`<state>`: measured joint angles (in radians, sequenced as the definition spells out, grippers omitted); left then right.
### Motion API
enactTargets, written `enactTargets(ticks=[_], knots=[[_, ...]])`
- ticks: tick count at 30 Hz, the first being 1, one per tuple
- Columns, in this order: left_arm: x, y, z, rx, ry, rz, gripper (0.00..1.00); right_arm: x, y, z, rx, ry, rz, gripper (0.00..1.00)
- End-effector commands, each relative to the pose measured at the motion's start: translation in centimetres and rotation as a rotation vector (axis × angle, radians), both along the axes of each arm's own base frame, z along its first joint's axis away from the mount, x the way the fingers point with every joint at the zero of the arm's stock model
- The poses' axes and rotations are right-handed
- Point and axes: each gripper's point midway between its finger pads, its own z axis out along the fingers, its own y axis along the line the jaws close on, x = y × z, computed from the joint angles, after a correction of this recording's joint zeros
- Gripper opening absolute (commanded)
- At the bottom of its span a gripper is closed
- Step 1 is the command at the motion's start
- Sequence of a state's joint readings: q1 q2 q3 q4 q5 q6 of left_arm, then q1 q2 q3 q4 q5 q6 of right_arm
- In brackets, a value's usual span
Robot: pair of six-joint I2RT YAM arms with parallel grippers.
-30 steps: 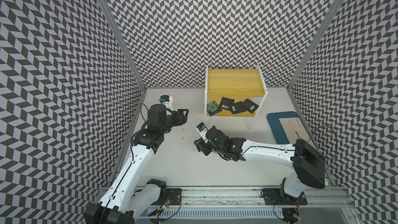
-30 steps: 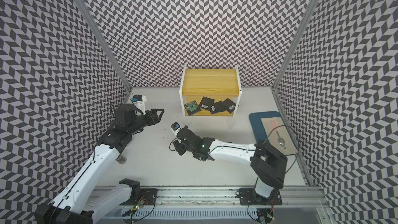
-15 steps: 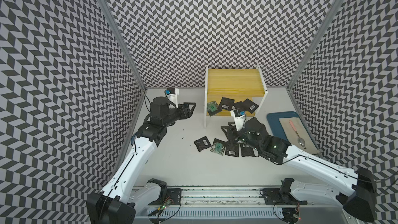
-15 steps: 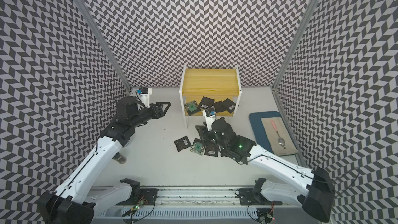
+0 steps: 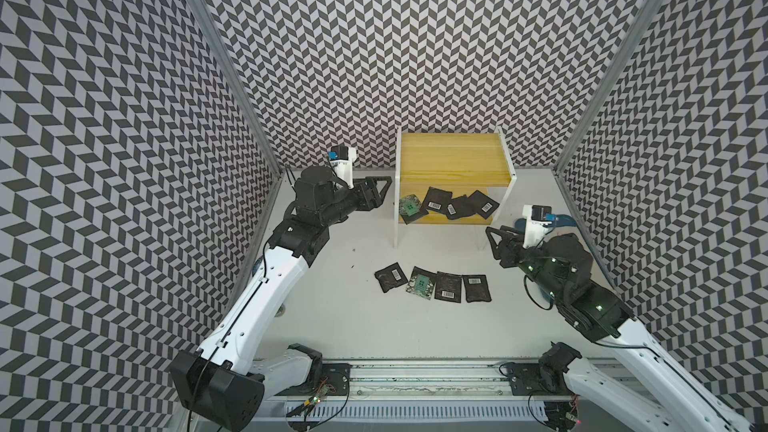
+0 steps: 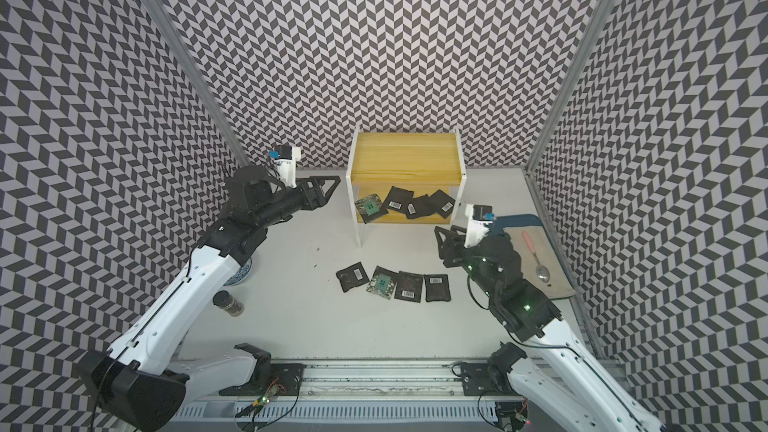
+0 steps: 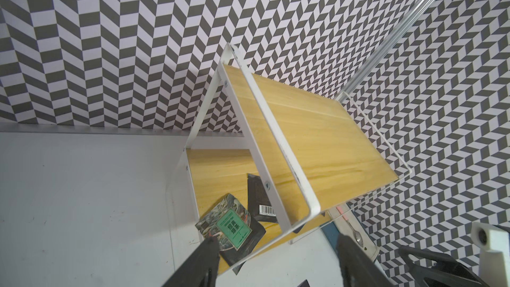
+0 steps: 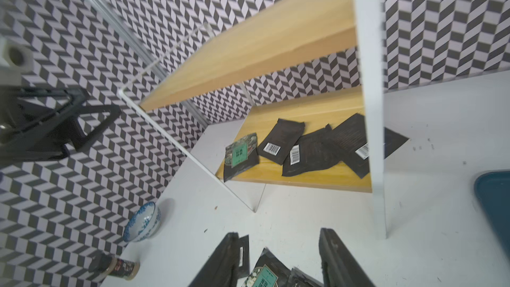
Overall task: Remove the tea bags from the shelf
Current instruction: Pick up the tea bag from the shelf.
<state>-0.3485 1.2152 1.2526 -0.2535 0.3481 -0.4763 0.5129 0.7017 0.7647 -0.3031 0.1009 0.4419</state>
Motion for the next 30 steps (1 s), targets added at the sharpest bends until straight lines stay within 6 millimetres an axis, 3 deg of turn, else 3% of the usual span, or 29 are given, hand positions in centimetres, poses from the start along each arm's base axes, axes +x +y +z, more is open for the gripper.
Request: enactTargets(ticks=[1, 8, 13, 17, 22, 30], knots=[[0.9, -0.7, 0.5, 0.019, -0.021, -0.007, 0.7, 1.3, -2.0, 0.1, 0.037, 0.038, -0.066, 0.5], [1.9, -1.6, 0.6, 0.034, -0.019, -0.023, 0.7, 5.1, -7.2, 1.6, 0.174, 0.025, -0.125, 0.51], [2.2, -1.9, 0.2, 0.043, -0.009, -0.034, 0.72, 8.3, -8.5, 0.1, 0.316, 0.089, -0.101, 0.54], [2.3, -2.3, 0.0, 0.05, -0.009, -0.045, 0.72, 11.0, -9.8, -2.2, 0.456, 0.134, -0.049, 0.56], [2.5, -2.5, 0.0, 0.052, -0.01, -0.052, 0.71, 12.9, -8.3, -3.8, 0.519, 0.234, 0.088, 0.58], [2.9, -3.3, -0.7, 0.047, 0.006, -0.074, 0.69, 14.0, -7.7, -5.6, 0.597, 0.272, 0.121, 0.59]])
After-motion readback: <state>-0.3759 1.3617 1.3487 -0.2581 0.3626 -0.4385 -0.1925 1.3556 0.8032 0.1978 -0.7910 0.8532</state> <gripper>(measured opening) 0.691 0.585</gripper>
